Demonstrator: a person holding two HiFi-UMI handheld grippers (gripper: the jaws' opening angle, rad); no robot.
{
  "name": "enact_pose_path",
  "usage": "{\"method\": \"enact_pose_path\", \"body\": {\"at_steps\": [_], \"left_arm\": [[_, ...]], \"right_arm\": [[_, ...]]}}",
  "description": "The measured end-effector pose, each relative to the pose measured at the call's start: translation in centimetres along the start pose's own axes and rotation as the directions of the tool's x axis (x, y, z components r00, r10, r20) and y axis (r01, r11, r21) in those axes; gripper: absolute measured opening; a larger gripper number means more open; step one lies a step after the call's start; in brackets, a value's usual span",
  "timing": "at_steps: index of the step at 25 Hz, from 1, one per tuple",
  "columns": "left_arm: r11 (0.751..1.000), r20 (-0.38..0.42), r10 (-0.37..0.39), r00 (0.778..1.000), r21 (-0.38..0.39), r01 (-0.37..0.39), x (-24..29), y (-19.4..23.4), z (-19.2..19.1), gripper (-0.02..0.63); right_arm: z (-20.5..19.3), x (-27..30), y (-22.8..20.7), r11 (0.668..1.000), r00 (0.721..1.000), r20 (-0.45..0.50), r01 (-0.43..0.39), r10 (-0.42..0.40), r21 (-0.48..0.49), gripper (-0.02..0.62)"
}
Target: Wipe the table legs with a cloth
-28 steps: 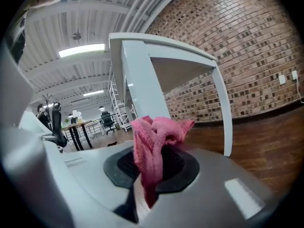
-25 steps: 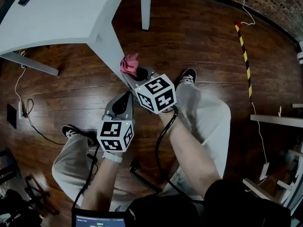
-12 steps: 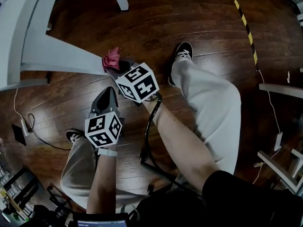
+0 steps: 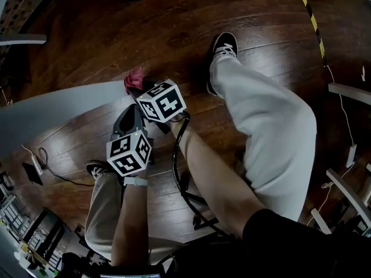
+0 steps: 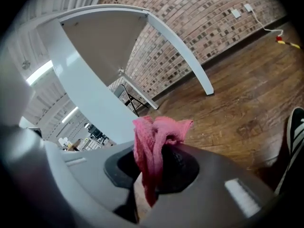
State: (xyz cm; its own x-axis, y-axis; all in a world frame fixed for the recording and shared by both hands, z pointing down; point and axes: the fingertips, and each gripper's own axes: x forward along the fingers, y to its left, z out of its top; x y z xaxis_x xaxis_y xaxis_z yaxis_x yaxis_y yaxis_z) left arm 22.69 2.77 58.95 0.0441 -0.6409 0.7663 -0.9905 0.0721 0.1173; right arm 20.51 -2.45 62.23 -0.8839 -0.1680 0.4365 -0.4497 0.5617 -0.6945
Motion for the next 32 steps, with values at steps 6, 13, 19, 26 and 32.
{"method": "enact_pose_path", "body": {"at_steps": [6,13,19,26,32], "left_arm": [[1.000,-0.114,0.027,0.993,0.002,-0.027,3.2,0.5,-3.2,0.000],[0.998,-0.272,0.055,0.961,-0.018,-0.062,7.4,1.1,-6.4,0.000],[0.991,-0.353,0.114,0.929,-0.022,-0.130,10.8,2.4,-8.0,0.000],[0.980,-0.426,0.138,0.894,-0.071,-0.185,13.5,3.2,-9.8,0.000],[0.991,-0.452,0.127,0.883,0.011,-0.137,14.6,1.4,-10.6,0.000]], "right_arm": [[-3.6,2.1,-3.9,0.991,0.997,-0.074,0.022,-0.012,0.133,0.049],[-7.3,4.6,-8.4,0.967,0.981,-0.191,0.065,-0.017,0.245,0.049],[-9.3,6.3,-10.7,0.946,0.965,-0.260,0.056,0.031,0.321,0.049],[-11.1,7.8,-13.1,0.907,0.943,-0.330,0.108,0.036,0.407,0.049],[-11.8,8.6,-14.5,0.893,0.937,-0.349,0.152,0.005,0.423,0.049]]}}
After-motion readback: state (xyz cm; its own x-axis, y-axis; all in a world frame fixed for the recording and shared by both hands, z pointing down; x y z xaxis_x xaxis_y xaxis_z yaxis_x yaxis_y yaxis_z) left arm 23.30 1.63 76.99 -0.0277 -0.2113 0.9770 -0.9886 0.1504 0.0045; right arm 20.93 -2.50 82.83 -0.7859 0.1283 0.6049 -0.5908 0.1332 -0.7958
